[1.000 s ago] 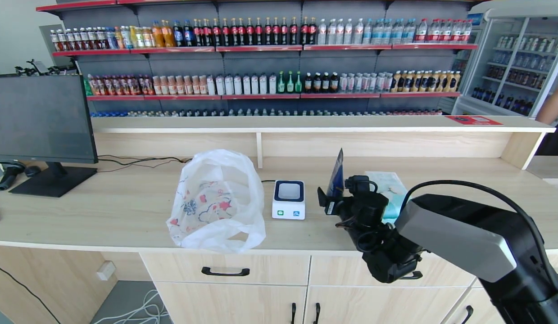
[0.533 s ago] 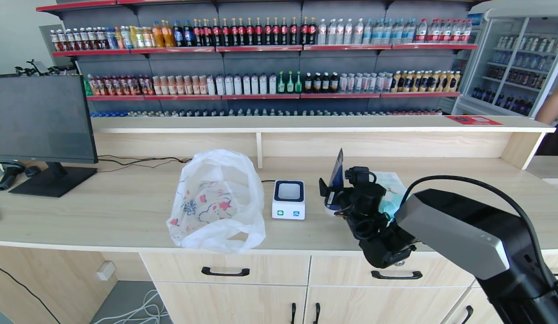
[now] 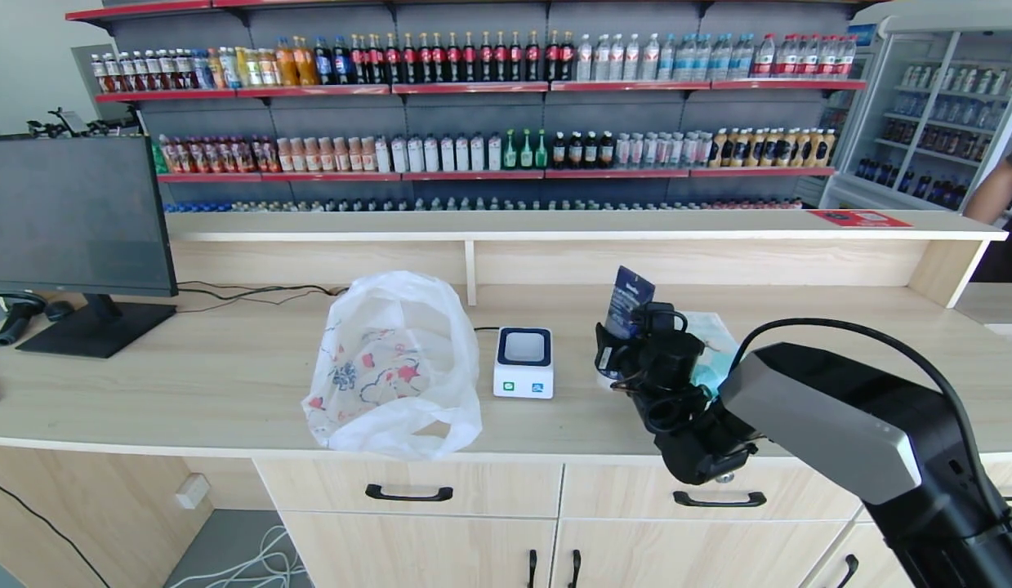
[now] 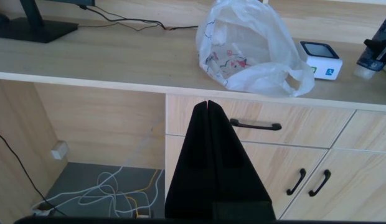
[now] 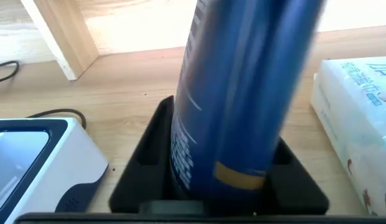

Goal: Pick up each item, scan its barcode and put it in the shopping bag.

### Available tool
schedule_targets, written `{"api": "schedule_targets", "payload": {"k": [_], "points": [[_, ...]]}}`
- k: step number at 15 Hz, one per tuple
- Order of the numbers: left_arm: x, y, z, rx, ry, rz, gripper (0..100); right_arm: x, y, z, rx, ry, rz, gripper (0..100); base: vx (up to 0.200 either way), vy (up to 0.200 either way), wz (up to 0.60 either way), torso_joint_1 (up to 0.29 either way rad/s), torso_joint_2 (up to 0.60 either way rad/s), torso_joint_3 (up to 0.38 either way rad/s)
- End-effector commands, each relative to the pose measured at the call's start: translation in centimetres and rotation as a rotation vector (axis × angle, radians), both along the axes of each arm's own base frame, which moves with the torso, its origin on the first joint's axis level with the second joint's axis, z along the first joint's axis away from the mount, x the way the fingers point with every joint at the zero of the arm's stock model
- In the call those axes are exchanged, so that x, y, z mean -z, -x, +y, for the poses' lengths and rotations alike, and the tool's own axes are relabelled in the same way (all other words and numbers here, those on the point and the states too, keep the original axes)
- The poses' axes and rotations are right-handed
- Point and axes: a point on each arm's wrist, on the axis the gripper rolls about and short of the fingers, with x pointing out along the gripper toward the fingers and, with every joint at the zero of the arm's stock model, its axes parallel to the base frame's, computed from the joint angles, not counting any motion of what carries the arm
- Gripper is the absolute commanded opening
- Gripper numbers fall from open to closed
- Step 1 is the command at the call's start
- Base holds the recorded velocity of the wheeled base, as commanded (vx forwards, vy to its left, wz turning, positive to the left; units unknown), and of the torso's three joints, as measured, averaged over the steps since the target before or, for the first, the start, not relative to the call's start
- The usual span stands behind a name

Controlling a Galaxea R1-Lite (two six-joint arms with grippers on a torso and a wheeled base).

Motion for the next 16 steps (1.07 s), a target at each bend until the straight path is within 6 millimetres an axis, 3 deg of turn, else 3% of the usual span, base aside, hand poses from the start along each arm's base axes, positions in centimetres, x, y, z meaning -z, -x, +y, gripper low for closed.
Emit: {"api": "schedule_targets", "payload": {"k": [1, 8, 12, 16], "points": [[0.0, 0.0, 0.0, 0.000, 0.001, 0.000, 0, -0.3, -0.1, 0.0, 0.000, -0.006, -0.014, 0, 0.000, 0.000, 0.00, 0.000, 0.00, 0.000], [0.0, 0.0, 0.0, 0.000, 0.001, 0.000, 0, -1.9, 0.5, -0.2, -0.002, -0.014, -0.028, 0, 0.000, 0.000, 0.00, 0.000, 0.00, 0.000], [0.0, 0.0, 0.0, 0.000, 0.001, 0.000, 0, -4.3, 3.4, -0.4, -0.019, -0.023, -0.054, 0, 0.000, 0.000, 0.00, 0.000, 0.00, 0.000], [0.0, 0.0, 0.0, 0.000, 0.001, 0.000, 0, -5.6, 8.6, -0.2, -0.054, -0.026, -0.064, 0, 0.000, 0.000, 0.00, 0.000, 0.00, 0.000]]}}
